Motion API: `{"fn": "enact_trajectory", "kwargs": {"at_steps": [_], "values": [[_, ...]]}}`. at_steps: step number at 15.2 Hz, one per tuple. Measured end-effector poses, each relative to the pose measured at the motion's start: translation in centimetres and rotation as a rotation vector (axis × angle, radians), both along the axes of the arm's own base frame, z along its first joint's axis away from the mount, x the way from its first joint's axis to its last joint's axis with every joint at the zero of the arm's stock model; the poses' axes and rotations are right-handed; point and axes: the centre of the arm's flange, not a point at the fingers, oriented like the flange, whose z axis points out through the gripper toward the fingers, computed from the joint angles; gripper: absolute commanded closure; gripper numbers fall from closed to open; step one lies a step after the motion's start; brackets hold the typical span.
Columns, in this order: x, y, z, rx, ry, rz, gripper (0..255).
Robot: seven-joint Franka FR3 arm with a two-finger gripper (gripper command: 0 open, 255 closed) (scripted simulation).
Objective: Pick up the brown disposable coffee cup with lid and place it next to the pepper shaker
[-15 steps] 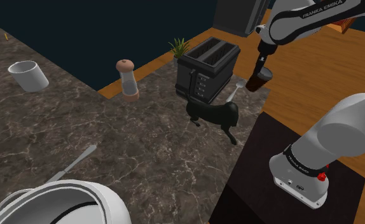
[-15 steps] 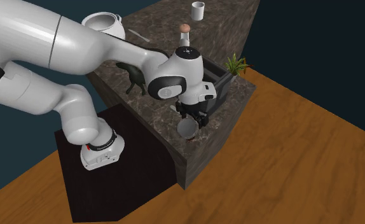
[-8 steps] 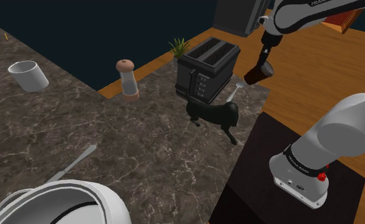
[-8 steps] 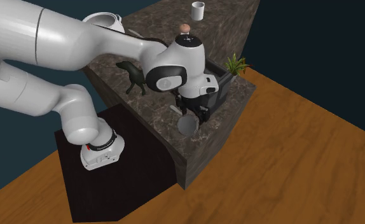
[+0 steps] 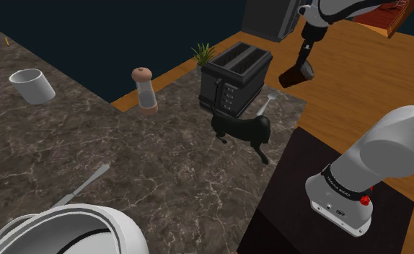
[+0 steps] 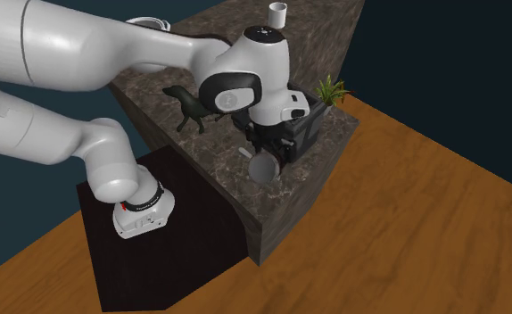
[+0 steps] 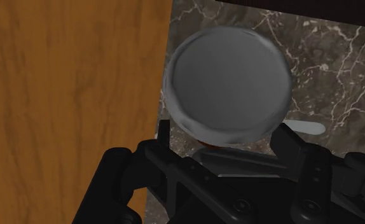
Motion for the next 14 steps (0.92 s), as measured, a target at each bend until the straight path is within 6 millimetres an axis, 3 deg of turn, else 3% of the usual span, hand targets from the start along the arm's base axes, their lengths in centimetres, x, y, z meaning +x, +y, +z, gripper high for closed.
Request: {"fn": "enact_trajectory", "kwargs": {"at_steps": [14], "values": [[0.0,-0.1,7.6,0.0,0.0,0.0,255]]}}
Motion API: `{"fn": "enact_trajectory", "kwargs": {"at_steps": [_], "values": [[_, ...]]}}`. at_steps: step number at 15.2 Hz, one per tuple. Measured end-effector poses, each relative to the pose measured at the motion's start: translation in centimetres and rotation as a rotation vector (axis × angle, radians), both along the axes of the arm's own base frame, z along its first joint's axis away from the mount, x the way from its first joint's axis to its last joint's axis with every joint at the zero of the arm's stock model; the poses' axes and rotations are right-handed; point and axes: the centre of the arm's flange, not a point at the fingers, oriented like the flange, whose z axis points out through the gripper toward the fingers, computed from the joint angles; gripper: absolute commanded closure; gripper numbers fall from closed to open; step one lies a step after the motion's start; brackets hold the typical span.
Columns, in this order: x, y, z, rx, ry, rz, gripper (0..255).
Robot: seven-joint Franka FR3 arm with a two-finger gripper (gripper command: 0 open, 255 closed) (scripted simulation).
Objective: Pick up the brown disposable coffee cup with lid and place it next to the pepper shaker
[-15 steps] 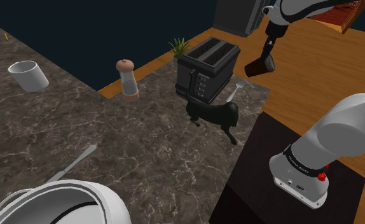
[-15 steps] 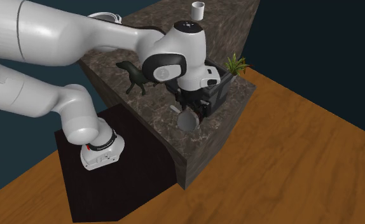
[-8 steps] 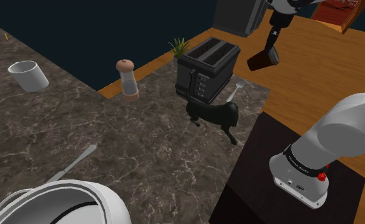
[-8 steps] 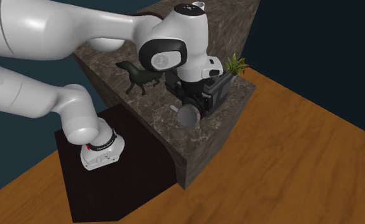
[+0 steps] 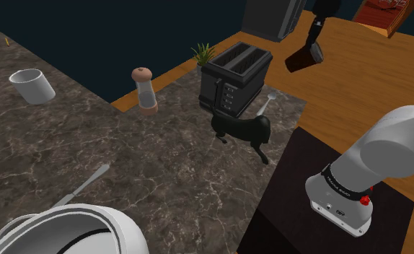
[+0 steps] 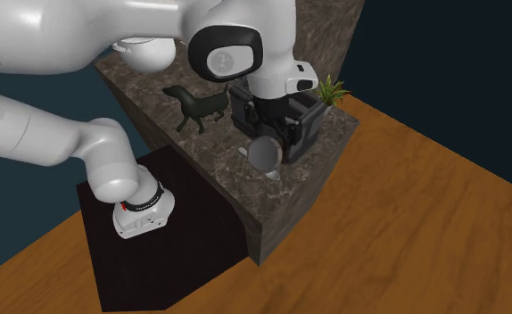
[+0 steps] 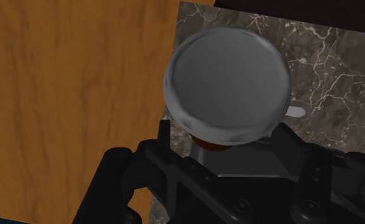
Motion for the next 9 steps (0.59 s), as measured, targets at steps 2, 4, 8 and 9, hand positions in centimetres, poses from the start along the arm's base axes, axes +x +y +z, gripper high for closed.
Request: {"fn": "enact_trajectory", "kwargs": {"at_steps": [2,4,8,9], "values": [[-0.1,0.0,1.0,0.0,0.0,0.0,255],[0.0,0.0,2.0,0.0,0.0,0.0,255],[0.1,0.0,4.2,0.0,0.0,0.0,255],[0.0,0.0,4.7,0.0,0.0,0.0,255]]}}
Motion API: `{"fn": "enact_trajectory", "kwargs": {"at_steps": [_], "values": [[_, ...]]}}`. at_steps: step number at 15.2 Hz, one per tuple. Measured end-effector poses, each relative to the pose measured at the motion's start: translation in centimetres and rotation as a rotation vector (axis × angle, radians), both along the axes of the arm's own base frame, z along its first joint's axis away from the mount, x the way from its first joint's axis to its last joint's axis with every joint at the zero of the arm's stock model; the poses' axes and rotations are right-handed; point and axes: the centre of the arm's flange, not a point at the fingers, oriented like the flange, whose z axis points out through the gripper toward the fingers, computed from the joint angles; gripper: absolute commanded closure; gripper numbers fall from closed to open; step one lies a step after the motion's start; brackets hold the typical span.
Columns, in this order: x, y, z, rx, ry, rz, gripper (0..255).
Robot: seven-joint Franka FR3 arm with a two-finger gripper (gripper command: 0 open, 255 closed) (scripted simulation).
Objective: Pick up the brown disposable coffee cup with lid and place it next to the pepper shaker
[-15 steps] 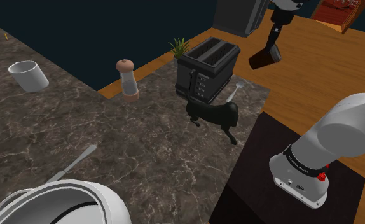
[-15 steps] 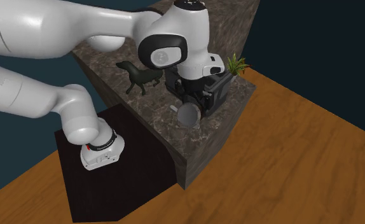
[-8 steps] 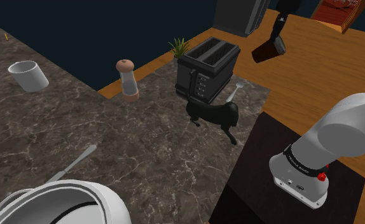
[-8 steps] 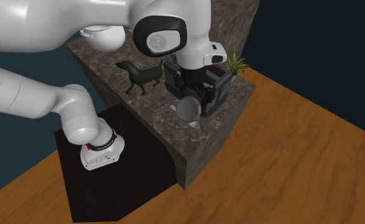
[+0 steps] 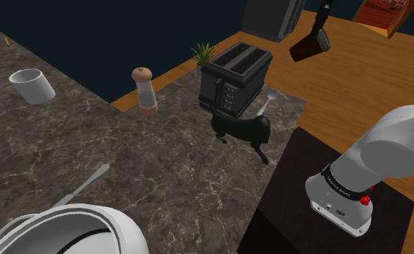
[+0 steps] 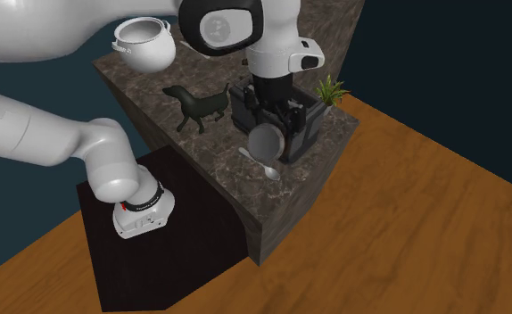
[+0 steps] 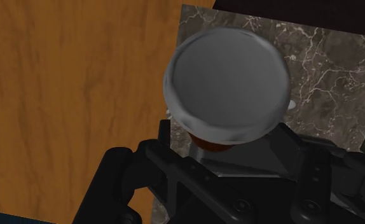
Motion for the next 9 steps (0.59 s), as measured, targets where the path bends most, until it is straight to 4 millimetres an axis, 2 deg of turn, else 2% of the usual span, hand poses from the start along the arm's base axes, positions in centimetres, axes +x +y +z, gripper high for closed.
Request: {"fn": "enact_trajectory", "kwargs": {"at_steps": [9], "values": [[0.0,0.2,4.6,0.0,0.0,0.0,255]]}}
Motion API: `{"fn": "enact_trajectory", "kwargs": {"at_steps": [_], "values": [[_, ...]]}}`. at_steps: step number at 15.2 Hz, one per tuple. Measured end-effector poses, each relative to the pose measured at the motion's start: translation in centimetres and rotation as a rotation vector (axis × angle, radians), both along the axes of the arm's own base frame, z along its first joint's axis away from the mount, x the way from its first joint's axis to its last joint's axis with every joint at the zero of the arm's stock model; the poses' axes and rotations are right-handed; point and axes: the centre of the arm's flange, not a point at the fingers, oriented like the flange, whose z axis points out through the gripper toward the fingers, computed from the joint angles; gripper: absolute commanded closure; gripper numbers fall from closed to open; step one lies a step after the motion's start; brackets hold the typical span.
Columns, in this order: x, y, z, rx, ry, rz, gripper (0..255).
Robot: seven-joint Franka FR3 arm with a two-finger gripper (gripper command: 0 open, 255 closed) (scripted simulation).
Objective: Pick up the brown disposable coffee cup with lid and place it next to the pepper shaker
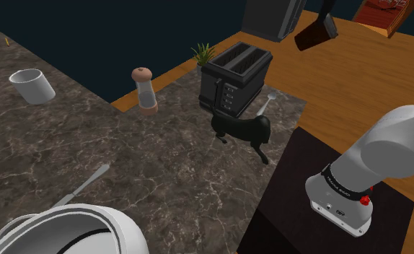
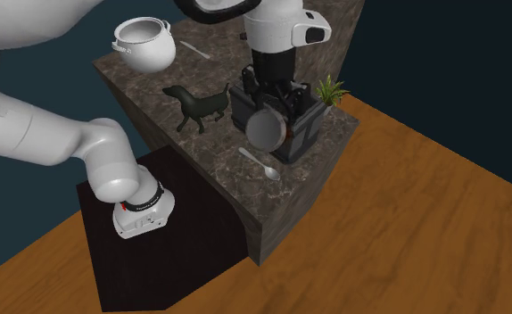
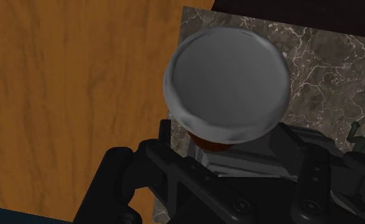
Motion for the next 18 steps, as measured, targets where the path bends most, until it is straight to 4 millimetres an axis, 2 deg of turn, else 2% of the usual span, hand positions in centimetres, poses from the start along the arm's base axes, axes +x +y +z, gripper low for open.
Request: {"fn": "enact_trajectory", "kwargs": {"at_steps": [1,4,11,13,18], "values": [[-0.1,-0.1,0.3,0.0,0.0,0.0,255],[1.0,2.4,0.8,0.0,0.0,0.001,255],[4.2,10.8,0.3,0.0,0.0,0.001,255],[5.0,13.4,0.9,0.0,0.0,0.001,255],[7.2,19.7,0.6,-0.001,0.0,0.001,255]]}}
